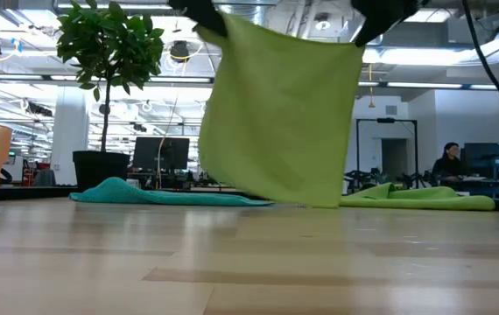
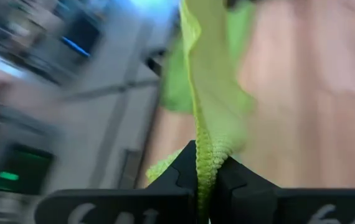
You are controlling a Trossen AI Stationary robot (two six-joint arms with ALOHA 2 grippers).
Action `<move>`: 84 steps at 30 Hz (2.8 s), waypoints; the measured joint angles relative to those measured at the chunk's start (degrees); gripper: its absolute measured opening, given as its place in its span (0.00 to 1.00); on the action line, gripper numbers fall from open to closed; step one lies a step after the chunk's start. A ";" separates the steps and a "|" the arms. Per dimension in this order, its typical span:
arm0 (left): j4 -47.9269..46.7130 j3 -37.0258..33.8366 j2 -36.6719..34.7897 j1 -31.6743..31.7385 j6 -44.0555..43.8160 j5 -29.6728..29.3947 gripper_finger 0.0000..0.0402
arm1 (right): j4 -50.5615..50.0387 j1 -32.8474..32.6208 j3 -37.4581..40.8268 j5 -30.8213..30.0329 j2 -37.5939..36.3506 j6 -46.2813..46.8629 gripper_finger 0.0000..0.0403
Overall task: Fold microfiber towels
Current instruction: Fold the light green towel
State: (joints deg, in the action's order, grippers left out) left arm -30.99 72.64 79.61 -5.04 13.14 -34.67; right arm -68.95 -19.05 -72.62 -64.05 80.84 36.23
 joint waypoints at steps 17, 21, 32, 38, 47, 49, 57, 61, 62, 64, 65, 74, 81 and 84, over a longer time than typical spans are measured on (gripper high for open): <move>-17.08 -6.64 0.15 -10.49 -29.30 13.68 0.00 | 9.08 -15.17 7.66 23.41 0.08 11.40 0.03; -14.86 -10.66 0.17 -13.22 -35.53 14.75 0.00 | 15.34 -17.50 9.74 26.65 0.09 11.37 0.03; 0.48 -22.26 0.17 -19.49 -46.42 19.33 0.00 | 36.69 -19.80 21.05 31.21 0.09 11.43 0.03; 7.53 -27.75 0.19 -20.11 -49.62 18.45 0.00 | 45.50 -19.80 26.61 31.60 0.09 11.91 0.03; 12.31 -32.61 0.17 -19.34 -51.60 16.60 0.00 | 47.88 -15.80 29.00 31.63 0.07 11.29 0.03; 12.27 -32.94 0.17 -18.56 -52.40 15.37 0.00 | 47.78 -13.58 29.00 32.09 0.07 9.97 0.03; 12.34 -33.55 0.17 -14.31 -53.48 13.81 0.00 | 44.57 -4.10 29.03 32.88 0.07 8.28 0.03; 12.47 -33.53 0.17 -12.27 -53.48 12.84 0.00 | 43.76 -0.94 29.03 34.73 0.17 7.05 0.03; 12.41 -33.53 0.17 -11.79 -53.48 12.85 0.00 | 44.03 -0.35 29.03 35.35 0.50 6.35 0.03; 12.44 -33.53 0.17 -10.84 -53.22 12.82 0.00 | 43.85 0.66 29.07 36.13 1.11 5.26 0.03; 12.51 -33.53 0.17 -10.46 -52.76 12.59 0.00 | 43.70 1.00 29.07 36.10 1.08 4.88 0.03; 12.19 -33.51 0.17 -7.51 -50.95 11.46 0.07 | 43.90 4.06 29.09 36.11 3.04 4.19 0.06; 12.03 -33.51 0.17 -6.84 -48.77 11.49 0.24 | 44.09 6.01 29.05 37.07 2.93 3.80 0.13; 12.03 -33.51 0.17 -6.86 -46.69 11.51 0.32 | 44.11 6.08 29.05 37.01 2.93 3.78 0.18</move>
State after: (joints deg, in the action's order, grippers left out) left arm -18.96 39.13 79.79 -11.90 -33.55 -23.16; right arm -24.84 -12.97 -43.57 -27.05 83.77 40.01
